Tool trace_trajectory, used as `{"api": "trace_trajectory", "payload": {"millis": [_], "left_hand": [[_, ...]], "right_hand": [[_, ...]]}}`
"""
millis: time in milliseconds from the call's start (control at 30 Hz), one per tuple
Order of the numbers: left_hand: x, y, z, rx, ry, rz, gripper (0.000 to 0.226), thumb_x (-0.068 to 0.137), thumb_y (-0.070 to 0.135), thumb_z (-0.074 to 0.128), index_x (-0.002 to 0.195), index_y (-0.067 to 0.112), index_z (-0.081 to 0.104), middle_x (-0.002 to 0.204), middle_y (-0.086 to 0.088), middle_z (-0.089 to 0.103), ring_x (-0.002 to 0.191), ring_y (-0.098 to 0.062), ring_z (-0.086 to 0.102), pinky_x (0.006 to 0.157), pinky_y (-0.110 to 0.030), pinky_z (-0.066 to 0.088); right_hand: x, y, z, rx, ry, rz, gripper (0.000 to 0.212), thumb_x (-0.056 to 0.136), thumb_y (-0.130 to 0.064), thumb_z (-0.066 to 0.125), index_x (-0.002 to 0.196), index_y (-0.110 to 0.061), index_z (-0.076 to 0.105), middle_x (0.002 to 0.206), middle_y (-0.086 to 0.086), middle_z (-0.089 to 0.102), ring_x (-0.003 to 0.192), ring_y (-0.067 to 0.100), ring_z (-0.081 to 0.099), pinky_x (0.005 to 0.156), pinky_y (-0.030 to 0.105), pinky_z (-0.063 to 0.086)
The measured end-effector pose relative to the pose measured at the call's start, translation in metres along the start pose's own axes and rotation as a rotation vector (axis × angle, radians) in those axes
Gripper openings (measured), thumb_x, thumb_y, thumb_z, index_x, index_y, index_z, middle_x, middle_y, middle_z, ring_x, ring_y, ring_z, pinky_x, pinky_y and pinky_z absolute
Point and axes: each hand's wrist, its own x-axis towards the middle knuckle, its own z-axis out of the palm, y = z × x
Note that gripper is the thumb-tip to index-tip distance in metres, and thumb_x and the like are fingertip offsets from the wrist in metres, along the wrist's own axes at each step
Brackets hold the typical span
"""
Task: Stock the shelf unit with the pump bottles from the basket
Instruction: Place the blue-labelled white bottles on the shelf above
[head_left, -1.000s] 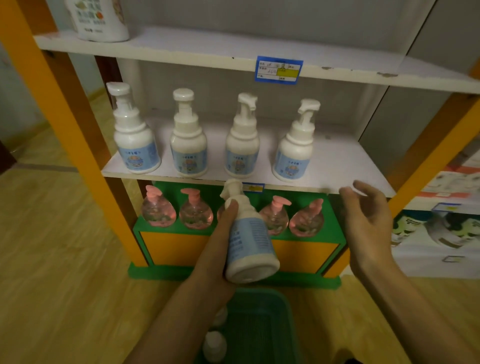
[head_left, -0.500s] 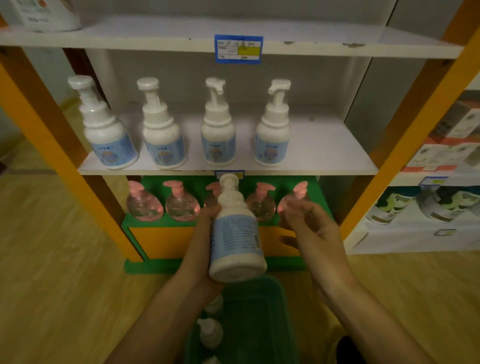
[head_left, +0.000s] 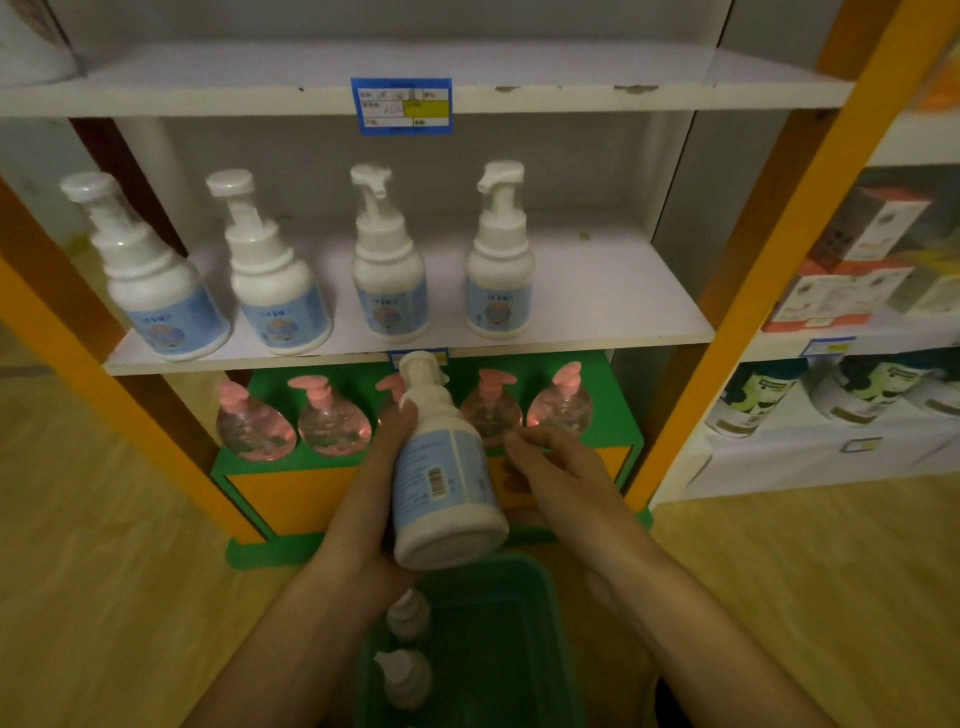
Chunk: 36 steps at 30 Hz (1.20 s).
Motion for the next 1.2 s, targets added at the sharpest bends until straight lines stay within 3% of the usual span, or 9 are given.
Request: {"api": "trace_trajectory", "payload": {"millis": [200,333,467,567,700,733,833,1067,1200], "left_hand": [[-0.003,-0.002,-0.008,-0.148,0.163,-0.091,0.049,0.087,0.057,0.046,0.099,0.013,0.065,0.069,-0.012,0.07,0.053,-0.026,0.068,0.049,-0.038,0.056],[-0.004,-0.005,-0.009,-0.137,0.182,-0.05,0.048,0.092,0.055,0.039,0.09,0.013,0.062,0.059,-0.01,0.068,0.046,-0.024,0.066,0.043,-0.033,0.055],[0.0,-0.006,0.0,0.053,0.213,0.06,0.053,0.09,0.055,0.039,0.104,0.009,0.062,0.081,-0.015,0.066,0.067,-0.029,0.063,0.064,-0.039,0.053],[0.002,-0.007,0.01,0.254,0.258,0.187,0.039,0.094,0.045,0.038,0.098,0.013,0.06,0.089,-0.015,0.062,0.076,-0.028,0.06,0.069,-0.038,0.05],[0.007,-0.006,0.005,0.649,0.386,0.509,0.029,0.099,0.029,0.039,0.086,0.012,0.058,0.081,-0.002,0.064,0.08,-0.018,0.064,0.047,-0.01,0.046],[0.006,-0.003,0.004,0.668,0.379,0.523,0.029,0.099,0.03,0.038,0.088,0.013,0.06,0.082,0.0,0.064,0.081,-0.017,0.064,0.047,-0.01,0.046],[0.006,0.003,0.003,0.692,0.316,0.438,0.027,0.099,0.034,0.037,0.092,0.025,0.06,0.093,0.0,0.068,0.085,-0.015,0.065,0.061,-0.022,0.049],[0.004,-0.005,-0.005,0.763,0.305,0.176,0.02,0.095,0.038,0.045,0.103,0.024,0.058,0.099,-0.002,0.068,0.092,-0.02,0.061,0.072,-0.031,0.046],[0.004,-0.006,-0.006,0.755,0.315,0.09,0.02,0.094,0.03,0.049,0.106,0.017,0.059,0.097,-0.003,0.068,0.095,-0.024,0.061,0.085,-0.039,0.049]], "right_hand": [[-0.009,-0.003,-0.002,0.063,-0.004,0.024,0.01,0.096,-0.029,0.051,0.089,-0.033,0.056,0.105,0.008,0.063,0.098,0.022,0.061,0.085,0.038,0.055],[-0.012,0.001,0.002,0.076,-0.097,0.105,0.019,0.093,-0.037,0.054,0.105,-0.026,0.063,0.104,0.003,0.069,0.096,0.018,0.066,0.085,0.04,0.056],[-0.013,0.0,0.007,0.175,-0.291,0.182,0.045,0.077,-0.046,0.067,0.116,-0.024,0.062,0.111,0.004,0.07,0.101,0.021,0.068,0.081,0.046,0.058],[-0.018,-0.003,0.013,0.149,-0.397,0.176,0.05,0.07,-0.032,0.077,0.115,-0.028,0.056,0.111,0.003,0.068,0.098,0.023,0.068,0.078,0.041,0.059],[-0.016,0.002,0.018,-0.034,-0.201,0.043,0.059,0.067,-0.02,0.082,0.115,-0.032,0.05,0.103,-0.01,0.063,0.094,0.008,0.063,0.073,0.024,0.059],[-0.016,0.003,0.017,-0.028,-0.17,0.021,0.063,0.065,-0.02,0.084,0.116,-0.032,0.049,0.103,-0.009,0.063,0.093,0.007,0.064,0.073,0.023,0.059],[-0.011,0.008,0.013,0.013,-0.08,-0.05,0.071,0.061,-0.019,0.086,0.119,-0.032,0.048,0.104,-0.006,0.065,0.091,0.007,0.066,0.066,0.018,0.057],[0.006,0.009,-0.013,-0.047,0.24,-0.299,0.072,0.061,-0.011,0.086,0.118,-0.023,0.043,0.099,-0.01,0.057,0.085,0.005,0.061,0.06,0.01,0.052],[0.023,-0.002,-0.044,-0.074,0.39,-0.454,0.075,0.062,-0.013,0.086,0.121,-0.021,0.04,0.104,-0.006,0.055,0.09,0.01,0.062,0.067,0.018,0.056]]}}
